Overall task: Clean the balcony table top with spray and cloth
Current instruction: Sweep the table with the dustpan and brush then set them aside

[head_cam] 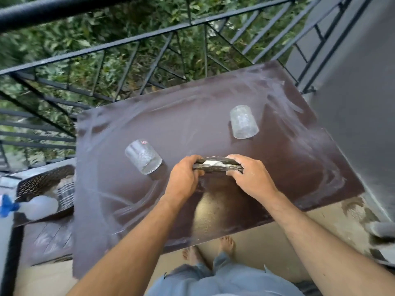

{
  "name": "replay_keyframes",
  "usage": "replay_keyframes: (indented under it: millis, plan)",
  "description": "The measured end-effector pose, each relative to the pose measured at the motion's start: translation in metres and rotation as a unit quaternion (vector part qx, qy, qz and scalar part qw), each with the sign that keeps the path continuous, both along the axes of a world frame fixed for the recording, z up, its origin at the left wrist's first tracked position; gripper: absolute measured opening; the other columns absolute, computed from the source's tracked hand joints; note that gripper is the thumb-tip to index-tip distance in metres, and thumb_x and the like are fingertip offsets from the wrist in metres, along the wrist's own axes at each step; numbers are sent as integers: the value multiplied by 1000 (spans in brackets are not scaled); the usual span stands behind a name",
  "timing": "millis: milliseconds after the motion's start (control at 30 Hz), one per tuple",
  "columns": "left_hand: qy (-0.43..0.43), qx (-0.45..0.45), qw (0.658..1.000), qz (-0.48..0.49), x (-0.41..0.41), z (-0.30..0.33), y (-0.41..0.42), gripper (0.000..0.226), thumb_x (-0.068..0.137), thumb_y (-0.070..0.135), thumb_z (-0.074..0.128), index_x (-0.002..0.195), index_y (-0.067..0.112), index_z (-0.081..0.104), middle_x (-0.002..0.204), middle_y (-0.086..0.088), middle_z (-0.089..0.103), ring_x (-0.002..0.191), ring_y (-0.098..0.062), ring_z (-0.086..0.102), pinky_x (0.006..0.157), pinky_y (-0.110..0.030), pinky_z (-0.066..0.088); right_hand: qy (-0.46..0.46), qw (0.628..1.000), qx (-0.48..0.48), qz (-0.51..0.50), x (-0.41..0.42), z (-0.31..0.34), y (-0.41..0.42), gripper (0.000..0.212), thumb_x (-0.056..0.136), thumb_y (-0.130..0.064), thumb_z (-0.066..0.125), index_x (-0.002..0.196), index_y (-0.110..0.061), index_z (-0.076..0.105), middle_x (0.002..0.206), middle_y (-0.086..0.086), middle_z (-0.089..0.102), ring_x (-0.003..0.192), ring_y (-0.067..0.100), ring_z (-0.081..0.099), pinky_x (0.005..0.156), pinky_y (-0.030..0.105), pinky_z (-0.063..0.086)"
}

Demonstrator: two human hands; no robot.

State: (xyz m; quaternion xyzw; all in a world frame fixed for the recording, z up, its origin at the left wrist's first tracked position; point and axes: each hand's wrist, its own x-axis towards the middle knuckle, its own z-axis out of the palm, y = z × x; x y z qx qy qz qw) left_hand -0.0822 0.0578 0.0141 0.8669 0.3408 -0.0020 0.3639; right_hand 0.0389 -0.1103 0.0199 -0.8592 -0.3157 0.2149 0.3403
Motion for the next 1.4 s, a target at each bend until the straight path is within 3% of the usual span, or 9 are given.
replay_keyframes:
  millis: [133, 333, 433, 767, 967, 1100, 1167, 1267, 1400]
  plan:
    - [-1, 5, 999, 39, -27, 6, 19, 38, 85, 8, 68, 120, 22, 68, 112, -1, 71, 104, -20, 64, 94, -24, 45, 3, 999, 3, 40, -13, 2, 30, 39, 83, -20, 75, 120, -31, 67, 108, -18, 72, 96, 3, 63, 88, 17, 42]
    - [-2, 4, 996, 89, -81, 7, 52, 37, 84, 8, 70, 119, 22, 69, 114, 0, 73, 107, -21, 65, 91, -23, 43, 11, 994, -16, 108, -47, -2, 74, 38, 86, -25, 73, 121, -35, 65, 103, -19, 70, 90, 4, 59, 81, 21, 40]
    - [3, 10, 995, 103, -114, 4, 69, 39, 84, 7, 69, 120, 23, 69, 116, 1, 71, 107, -19, 65, 89, -18, 40, 12, 992, -20, 125, -75, -3, 97, 38, 86, -25, 73, 122, -35, 65, 102, -21, 67, 89, 2, 55, 82, 19, 37]
    - [-2, -17, 993, 120, -241, -14, 150, 40, 81, 8, 70, 118, 25, 70, 114, 2, 70, 107, -17, 63, 94, -23, 43, 19, 988, -24, 151, -197, -17, 179, 37, 83, -22, 75, 116, -38, 66, 102, -21, 69, 87, -2, 54, 78, 13, 35]
    - [-17, -9, 990, 143, -318, -19, 212, 41, 79, 10, 74, 117, 24, 71, 112, 2, 70, 105, -17, 63, 94, -25, 44, 10, 983, -3, 182, -265, -23, 249, 36, 83, -19, 74, 116, -33, 67, 101, -23, 70, 94, 0, 59, 80, -4, 30]
    - [-22, -11, 986, 164, -369, -23, 245, 37, 80, 8, 71, 111, 27, 71, 101, 8, 72, 99, -17, 65, 92, -30, 50, -3, 977, -2, 214, -311, -28, 292, 36, 82, -20, 74, 115, -31, 67, 106, -16, 72, 98, 6, 61, 81, 8, 36]
    - [-33, -14, 984, 177, -392, -27, 258, 38, 80, 3, 69, 111, 26, 72, 102, 10, 71, 99, -13, 65, 94, -24, 50, 5, 975, 6, 220, -332, -34, 310, 38, 79, -15, 75, 115, -27, 69, 109, -13, 73, 101, 7, 62, 86, 4, 34]
    - [-36, -18, 977, 210, -424, -33, 275, 42, 81, -6, 64, 111, 23, 73, 101, 14, 66, 97, -6, 63, 83, 4, 37, 6, 974, 13, 228, -363, -46, 335, 44, 75, -10, 75, 118, -20, 71, 116, -5, 73, 109, 10, 63, 96, 0, 28]
    - [-10, -8, 976, 218, -458, -51, 305, 45, 77, -8, 62, 107, 23, 75, 100, 15, 70, 92, 3, 60, 79, -1, 37, 32, 968, -15, 247, -397, -72, 367, 47, 76, -7, 71, 121, -18, 69, 120, -2, 71, 113, 13, 63, 102, 4, 30]
